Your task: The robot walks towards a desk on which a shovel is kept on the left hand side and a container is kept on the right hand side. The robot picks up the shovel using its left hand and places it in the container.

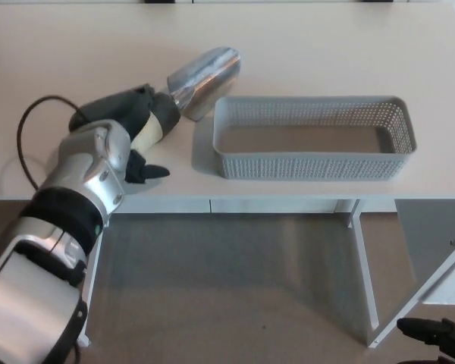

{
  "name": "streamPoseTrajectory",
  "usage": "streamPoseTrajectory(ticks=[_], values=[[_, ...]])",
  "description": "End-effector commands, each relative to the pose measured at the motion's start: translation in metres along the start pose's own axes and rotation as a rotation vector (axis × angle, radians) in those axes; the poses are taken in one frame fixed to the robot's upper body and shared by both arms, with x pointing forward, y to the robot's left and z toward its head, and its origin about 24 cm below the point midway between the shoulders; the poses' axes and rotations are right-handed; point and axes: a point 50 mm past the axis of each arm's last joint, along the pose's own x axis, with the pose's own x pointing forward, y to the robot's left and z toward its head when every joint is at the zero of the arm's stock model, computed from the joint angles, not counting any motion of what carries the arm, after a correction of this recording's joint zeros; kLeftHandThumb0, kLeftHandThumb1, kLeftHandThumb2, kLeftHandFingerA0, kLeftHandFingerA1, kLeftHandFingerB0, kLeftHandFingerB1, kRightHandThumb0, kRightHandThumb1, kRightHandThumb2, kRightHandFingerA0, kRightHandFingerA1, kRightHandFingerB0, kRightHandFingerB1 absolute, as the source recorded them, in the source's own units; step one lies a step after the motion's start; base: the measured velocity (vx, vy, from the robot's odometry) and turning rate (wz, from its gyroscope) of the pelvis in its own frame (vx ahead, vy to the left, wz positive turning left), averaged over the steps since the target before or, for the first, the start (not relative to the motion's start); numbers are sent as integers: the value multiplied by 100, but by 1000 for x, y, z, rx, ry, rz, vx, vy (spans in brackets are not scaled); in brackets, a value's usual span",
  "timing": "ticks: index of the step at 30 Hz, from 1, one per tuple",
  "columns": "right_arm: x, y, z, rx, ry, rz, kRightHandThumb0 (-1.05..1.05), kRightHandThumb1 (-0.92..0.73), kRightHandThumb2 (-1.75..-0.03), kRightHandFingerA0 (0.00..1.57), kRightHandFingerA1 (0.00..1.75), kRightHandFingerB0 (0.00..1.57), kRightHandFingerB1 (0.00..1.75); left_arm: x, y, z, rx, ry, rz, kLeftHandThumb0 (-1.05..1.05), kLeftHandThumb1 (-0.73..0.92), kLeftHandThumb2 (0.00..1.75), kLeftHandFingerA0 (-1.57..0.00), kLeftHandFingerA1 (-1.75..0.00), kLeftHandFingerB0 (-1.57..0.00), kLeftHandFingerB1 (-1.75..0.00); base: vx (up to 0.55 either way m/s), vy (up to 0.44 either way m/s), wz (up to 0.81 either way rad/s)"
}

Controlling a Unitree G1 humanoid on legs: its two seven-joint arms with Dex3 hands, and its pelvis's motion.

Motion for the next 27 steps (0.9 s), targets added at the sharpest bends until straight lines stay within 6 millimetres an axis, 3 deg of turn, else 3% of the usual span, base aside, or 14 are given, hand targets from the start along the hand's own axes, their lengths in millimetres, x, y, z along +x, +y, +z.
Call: streamPoseTrajectory(ticks=[1, 2, 3, 7, 13, 15, 16, 18, 19, 22, 24, 25, 26, 27], values=[[3, -3, 6, -32, -25, -8, -44, -49, -54, 76, 60, 64, 49, 1, -5, -24, -6, 62, 5, -61, 44, 54, -14, -33, 0, -22, 0, 0, 0], [4, -4, 8, -41, -28, -9, -41, -37, -81, 74, 72, 54, 61, 1, -4, -29, 12, 77, 2, -62, 37, 74, -8, -43, -2, -16, 0, 0, 0], [1, -3, 6, -55, -24, -2, -44, -39, -81, 74, 72, 54, 60, 1, -6, -37, 3, 84, 7, -65, 45, 55, -16, -34, 0, -20, 0, 0, 0], [7, -3, 11, -97, -53, 6, -46, -40, -82, 74, 72, 55, 60, 1, 2, -48, -8, 107, 39, -62, 45, 55, -15, -33, 0, -22, 0, 0, 0], [6, -1, 11, -62, -50, 4, -41, -48, -54, 76, 60, 67, 51, 0, 5, -59, 16, 130, 47, -66, 39, 75, -10, -42, -2, -19, 0, 0, 0], [7, -1, 11, -64, -51, 1, -41, -48, -54, 77, 61, 68, 50, 1, 4, -58, 10, 123, 42, -68, 41, 77, -16, -45, -1, -17, 0, 0, 0], [7, -1, 12, -76, -54, 1, -41, -49, -54, 77, 60, 68, 50, 0, 2, -57, -3, 105, 41, -62, 49, 55, -26, -36, -2, -23, 0, 0, 0], [7, -1, 11, -49, -61, 1, -39, -49, -54, 78, 62, 68, 51, 0, -3, -54, -19, 86, 39, -65, 42, 76, -34, -49, -6, -22, 0, 0, 0], [7, -1, 11, -61, -62, 3, -43, -49, -54, 78, 62, 67, 51, 0, -5, -52, -28, 79, 39, -62, 53, 56, -47, -39, -5, -26, 0, 0, 0], [13, 0, 15, -49, -60, 0, -42, -48, -54, 76, 61, 67, 50, 0, -6, -46, -88, 27, 54, -59, 45, 74, -85, -87, -8, -37, 0, 0, 0], [9, -1, 12, -50, -61, 7, -42, -49, -54, 75, 61, 67, 51, -1, -17, -42, -104, 21, 34, -49, 62, 59, -81, -84, -20, -28, 0, 0, 0], [9, -2, 12, -58, -62, 8, -43, -49, -54, 75, 60, 67, 51, -1, -19, -40, -91, 23, 17, -55, 51, 79, -76, -81, -12, -38, 0, 0, 0], [9, -2, 12, -60, -60, 7, -44, -50, -54, 75, 61, 66, 50, -1, -21, -39, -82, 16, 12, -50, 65, 61, -79, -84, -20, -28, 0, 0, 0], [9, -2, 11, -62, -58, 7, -44, -39, -81, 73, 73, 57, 61, -1, -22, -39, -92, 10, 12, -48, 64, 60, -79, -88, -22, -29, 0, 0, 0]])
